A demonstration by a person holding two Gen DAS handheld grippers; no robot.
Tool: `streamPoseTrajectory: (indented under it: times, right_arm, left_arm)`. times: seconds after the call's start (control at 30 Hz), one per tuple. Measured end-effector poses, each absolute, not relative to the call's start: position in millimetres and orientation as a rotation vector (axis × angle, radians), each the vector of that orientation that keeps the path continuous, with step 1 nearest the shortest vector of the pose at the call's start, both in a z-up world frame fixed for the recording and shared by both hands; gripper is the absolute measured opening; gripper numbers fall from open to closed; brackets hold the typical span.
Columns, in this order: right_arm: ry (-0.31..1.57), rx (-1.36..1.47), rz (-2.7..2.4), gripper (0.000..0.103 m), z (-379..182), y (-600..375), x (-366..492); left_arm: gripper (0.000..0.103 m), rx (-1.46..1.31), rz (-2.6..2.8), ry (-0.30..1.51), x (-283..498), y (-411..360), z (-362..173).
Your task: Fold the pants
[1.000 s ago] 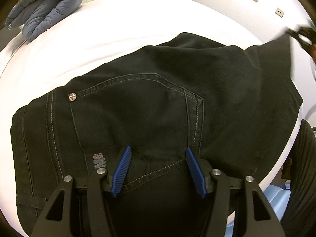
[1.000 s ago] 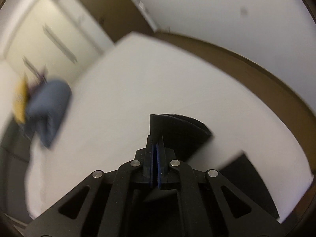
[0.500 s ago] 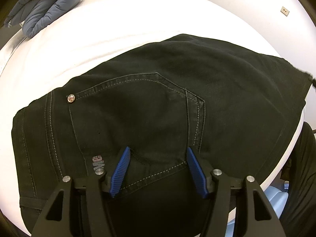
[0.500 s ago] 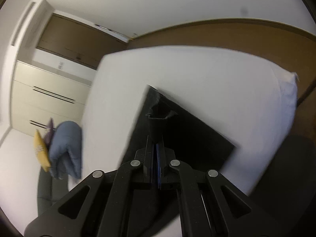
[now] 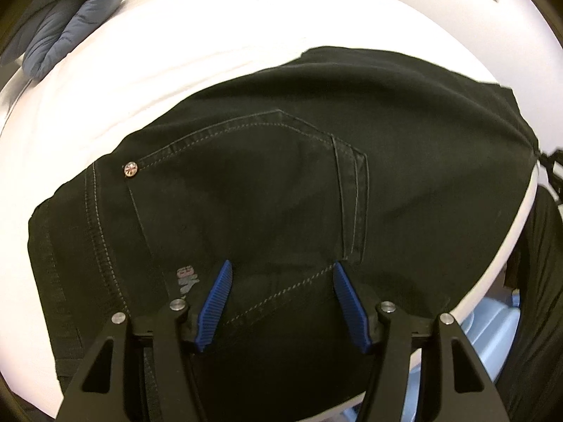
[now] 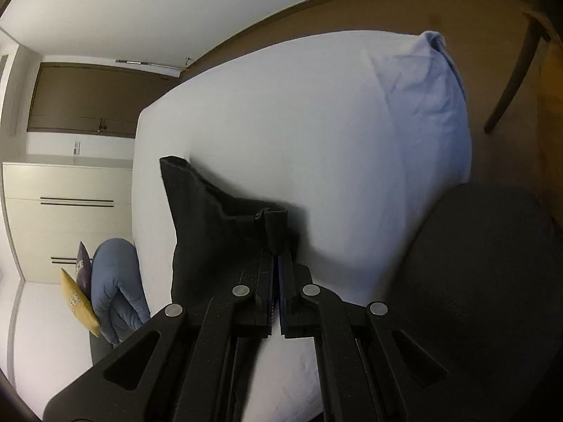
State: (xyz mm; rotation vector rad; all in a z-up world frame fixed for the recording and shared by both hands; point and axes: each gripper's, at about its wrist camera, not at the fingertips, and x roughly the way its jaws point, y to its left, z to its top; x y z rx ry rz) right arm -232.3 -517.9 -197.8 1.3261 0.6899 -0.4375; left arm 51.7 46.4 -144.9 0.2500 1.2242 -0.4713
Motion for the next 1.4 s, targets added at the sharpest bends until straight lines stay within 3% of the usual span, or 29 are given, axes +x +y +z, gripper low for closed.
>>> streamPoseTrajectory:
  times: [0.17,0.37,0.47,0.63,0.67,0.7,0.9,1.07,1.13,1.2,1.27,1.3,1.4]
  right_arm:
    - [0.677,1.231,-0.397,0.001,-166.3,-519.1,-205.6]
    - [0.897,1.097,-0.312,0.003,-170.4,-525.5,-171.3]
    - [0.987,1.029,-0.406,0.019,-153.6,-534.0,-176.0]
    - [0.867,0.914,-0.482,0.036,-101.9,-564.2,-170.3]
    - [0.839,0.888,-0.429,0.049,-90.8,-566.1,-155.2]
    - [0.821,0.868,-0.353,0.053,-81.6,-567.7,-134.5]
    - [0.977,0.733,-0.023,0.053,-80.0,-565.5,16.3]
    - [1.076,0.720,-0.049,0.053,-112.7,-590.8,59.8]
    - [1.075,0.726,-0.017,0.049,-119.8,-593.0,74.0]
    - [1.087,0.696,0.056,0.028,-127.7,-585.7,86.8]
    - [1.095,0.658,0.093,0.024,-137.9,-578.2,95.6]
    - [1.099,0.631,0.107,0.012,-139.7,-568.0,96.6]
    - [1.056,0.571,0.099,0.003,-139.3,-552.7,99.7]
  left_arm:
    - [0.063,0.274,-0.468,1.231,52.9,46.8,-140.9]
    - [0.063,0.269,-0.458,1.229,51.5,49.0,-136.2]
    - [0.063,0.267,-0.455,1.224,49.7,48.8,-135.3]
    - [0.064,0.280,-0.445,1.233,44.8,45.5,-135.7]
    - [0.066,0.287,-0.444,1.236,45.8,42.9,-135.6]
    - [0.067,0.290,-0.443,1.238,44.9,39.6,-138.0]
    - [0.073,0.283,-0.423,1.248,45.7,18.9,-141.1]
    - [0.076,0.288,-0.417,1.252,46.6,4.0,-142.2]
    - [0.076,0.288,-0.421,1.253,45.9,7.6,-144.2]
    - [0.078,0.291,-0.423,1.253,49.0,8.0,-146.4]
    - [0.080,0.290,-0.422,1.251,49.3,6.1,-147.7]
    - [0.081,0.290,-0.422,1.250,49.3,4.6,-147.6]
    - [0.082,0.288,-0.419,1.248,45.9,2.2,-149.4]
